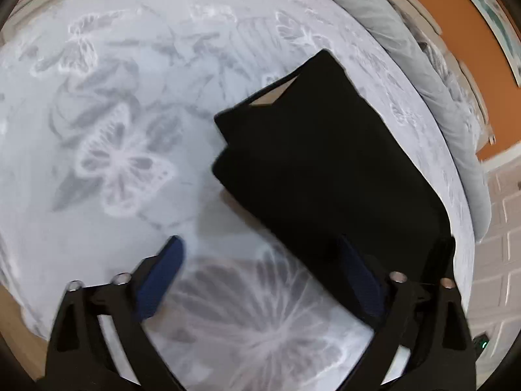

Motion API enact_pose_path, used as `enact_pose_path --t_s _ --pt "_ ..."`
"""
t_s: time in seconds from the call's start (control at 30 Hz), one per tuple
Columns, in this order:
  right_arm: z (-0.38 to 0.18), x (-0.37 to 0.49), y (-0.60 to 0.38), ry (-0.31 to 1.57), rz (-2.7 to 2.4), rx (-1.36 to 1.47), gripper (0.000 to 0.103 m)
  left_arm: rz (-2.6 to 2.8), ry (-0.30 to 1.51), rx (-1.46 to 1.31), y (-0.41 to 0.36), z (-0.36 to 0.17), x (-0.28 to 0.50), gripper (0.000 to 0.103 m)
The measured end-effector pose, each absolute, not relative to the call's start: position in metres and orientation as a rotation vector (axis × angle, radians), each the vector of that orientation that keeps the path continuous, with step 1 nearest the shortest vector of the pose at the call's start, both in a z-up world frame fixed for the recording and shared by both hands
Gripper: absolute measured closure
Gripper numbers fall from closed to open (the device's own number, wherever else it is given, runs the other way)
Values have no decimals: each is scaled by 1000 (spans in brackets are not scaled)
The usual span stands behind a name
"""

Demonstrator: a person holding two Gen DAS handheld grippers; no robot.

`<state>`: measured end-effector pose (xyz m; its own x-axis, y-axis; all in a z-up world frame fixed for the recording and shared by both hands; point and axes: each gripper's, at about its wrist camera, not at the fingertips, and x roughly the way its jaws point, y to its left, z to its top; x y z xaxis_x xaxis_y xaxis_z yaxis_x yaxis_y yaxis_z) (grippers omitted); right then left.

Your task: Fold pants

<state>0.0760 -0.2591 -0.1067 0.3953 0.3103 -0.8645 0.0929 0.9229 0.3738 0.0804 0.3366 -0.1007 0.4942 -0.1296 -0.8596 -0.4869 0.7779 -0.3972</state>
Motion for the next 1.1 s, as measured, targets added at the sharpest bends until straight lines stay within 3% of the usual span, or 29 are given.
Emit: enact_pose_path --t_s 0.03,0.07,0.1,0.17,0.2,0.23,0.27,0.37,0.57,0.87,0.93,1.0,1.03,1.1 --pt "-107 76 -259 1153 146 409 18 249 1039 -666 333 -100 82 5" --pt "-107 77 -257 1145 152 419 36 248 1033 -666 330 -99 84 5" --pt "-105 79 -257 1139 156 427 43 232 1026 -678 328 -100 86 5" --pt "-102 79 -258 1128 178 492 71 205 1004 -737 328 -100 88 9" --pt "-102 80 -262 1126 193 520 72 197 989 -762 328 -101 90 16" --pt "-99 79 -263 1117 191 526 75 154 979 -805 330 -103 94 49" --pt "-96 79 -263 1113 193 525 77 139 1001 -840 331 -108 100 69" --pt "-87 73 -266 1089 194 555 80 127 987 -959 344 -117 106 87" --pt "-61 56 -293 1051 207 597 83 113 947 -894 328 -86 95 90" --pt "-52 7 -353 1066 131 589 82 -36 1096 -817 277 -83 69 90" --pt "-62 -2 -362 1116 103 525 74 -20 1139 -765 261 -91 64 89" --pt "-80 3 -363 1194 18 424 60 39 1152 -685 249 -91 65 85" --pt "-80 5 -364 1199 -59 372 47 63 1142 -657 246 -89 63 82" --pt "-52 0 -355 1079 -146 256 46 109 1109 -624 244 -79 59 79"
